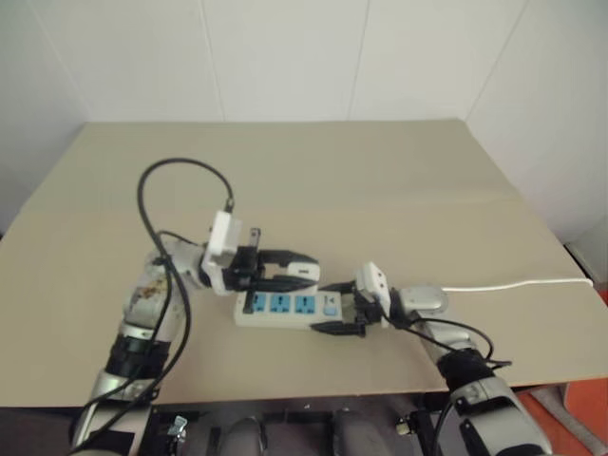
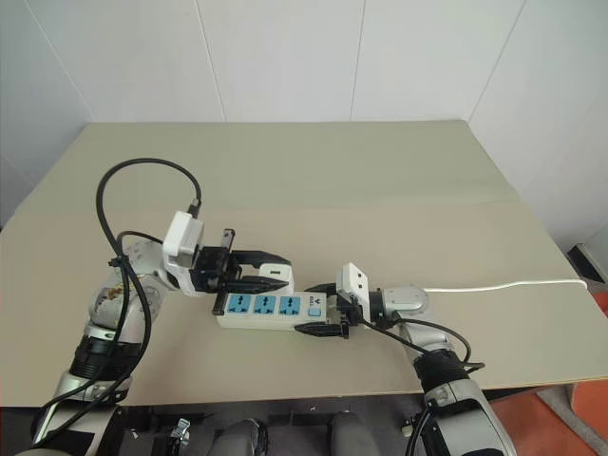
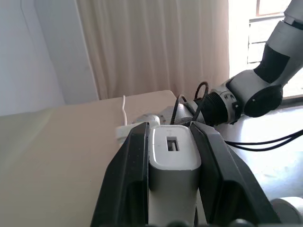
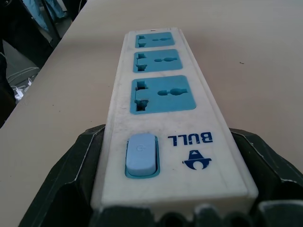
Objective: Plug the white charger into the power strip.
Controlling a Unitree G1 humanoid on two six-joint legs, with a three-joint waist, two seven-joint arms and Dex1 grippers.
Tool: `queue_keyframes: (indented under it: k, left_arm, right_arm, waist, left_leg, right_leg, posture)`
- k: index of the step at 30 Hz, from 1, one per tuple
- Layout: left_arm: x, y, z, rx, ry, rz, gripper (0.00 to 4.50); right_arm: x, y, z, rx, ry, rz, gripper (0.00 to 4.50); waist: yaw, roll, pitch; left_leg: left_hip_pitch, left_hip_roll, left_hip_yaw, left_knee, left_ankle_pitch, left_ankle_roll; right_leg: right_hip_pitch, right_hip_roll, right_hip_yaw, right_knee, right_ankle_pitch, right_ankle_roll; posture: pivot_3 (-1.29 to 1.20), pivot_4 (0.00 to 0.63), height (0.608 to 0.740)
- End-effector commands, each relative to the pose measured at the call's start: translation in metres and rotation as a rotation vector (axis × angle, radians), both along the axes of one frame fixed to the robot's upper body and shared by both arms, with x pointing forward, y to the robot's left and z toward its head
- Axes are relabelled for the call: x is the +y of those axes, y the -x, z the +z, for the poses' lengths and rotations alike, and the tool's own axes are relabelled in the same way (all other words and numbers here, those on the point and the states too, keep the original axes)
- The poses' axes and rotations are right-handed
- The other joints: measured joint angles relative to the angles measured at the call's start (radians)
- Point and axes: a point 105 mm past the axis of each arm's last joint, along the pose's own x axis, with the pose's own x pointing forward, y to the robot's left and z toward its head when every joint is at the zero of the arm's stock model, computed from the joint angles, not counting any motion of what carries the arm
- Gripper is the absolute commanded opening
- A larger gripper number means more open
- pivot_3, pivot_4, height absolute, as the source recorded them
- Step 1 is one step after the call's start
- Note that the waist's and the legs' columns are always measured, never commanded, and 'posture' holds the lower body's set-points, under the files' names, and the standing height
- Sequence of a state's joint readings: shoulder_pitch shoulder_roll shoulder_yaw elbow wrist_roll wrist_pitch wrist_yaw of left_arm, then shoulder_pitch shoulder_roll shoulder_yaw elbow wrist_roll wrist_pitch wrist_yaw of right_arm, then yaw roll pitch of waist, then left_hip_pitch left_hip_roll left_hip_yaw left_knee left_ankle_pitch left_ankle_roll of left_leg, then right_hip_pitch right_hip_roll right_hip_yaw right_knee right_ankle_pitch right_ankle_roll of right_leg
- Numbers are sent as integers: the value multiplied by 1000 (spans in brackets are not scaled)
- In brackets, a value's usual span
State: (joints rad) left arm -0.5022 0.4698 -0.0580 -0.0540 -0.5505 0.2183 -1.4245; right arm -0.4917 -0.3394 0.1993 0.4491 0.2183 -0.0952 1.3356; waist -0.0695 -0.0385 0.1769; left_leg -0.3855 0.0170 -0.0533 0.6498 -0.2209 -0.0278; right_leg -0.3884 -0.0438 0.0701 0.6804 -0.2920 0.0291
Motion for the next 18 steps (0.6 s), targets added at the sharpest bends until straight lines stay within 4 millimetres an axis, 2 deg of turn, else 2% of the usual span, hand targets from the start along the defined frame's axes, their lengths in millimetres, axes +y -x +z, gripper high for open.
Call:
queue_keyframes:
  k: [1,11,18]
  left_arm:
    - [-2,0,-5,-4,-16,-7,1011]
    - [-11,-6,-16,27,-5,21,1011]
    - [-11,-8,-21,35,-15,29,1011]
  right_arm:
    - [2,10,-16,51,55,39,3455]
    - [0,10,-15,47,57,32,3455]
    - [-1,10,-16,48,57,28,3455]
  waist:
    - [0,0,0]
    - [2,0,0]
    - [2,0,0]
  left_leg:
    - [0,0,0,0,0,0]
    - [0,0,0,0,0,0]
    - [0,0,0,0,0,0]
  right_leg:
    - [0,0,0,0,0,0]
    - [0,0,0,0,0,0]
    - [0,0,0,-1,0,0]
  posture:
    - [0,150,740]
    - [0,150,740]
    - [0,150,740]
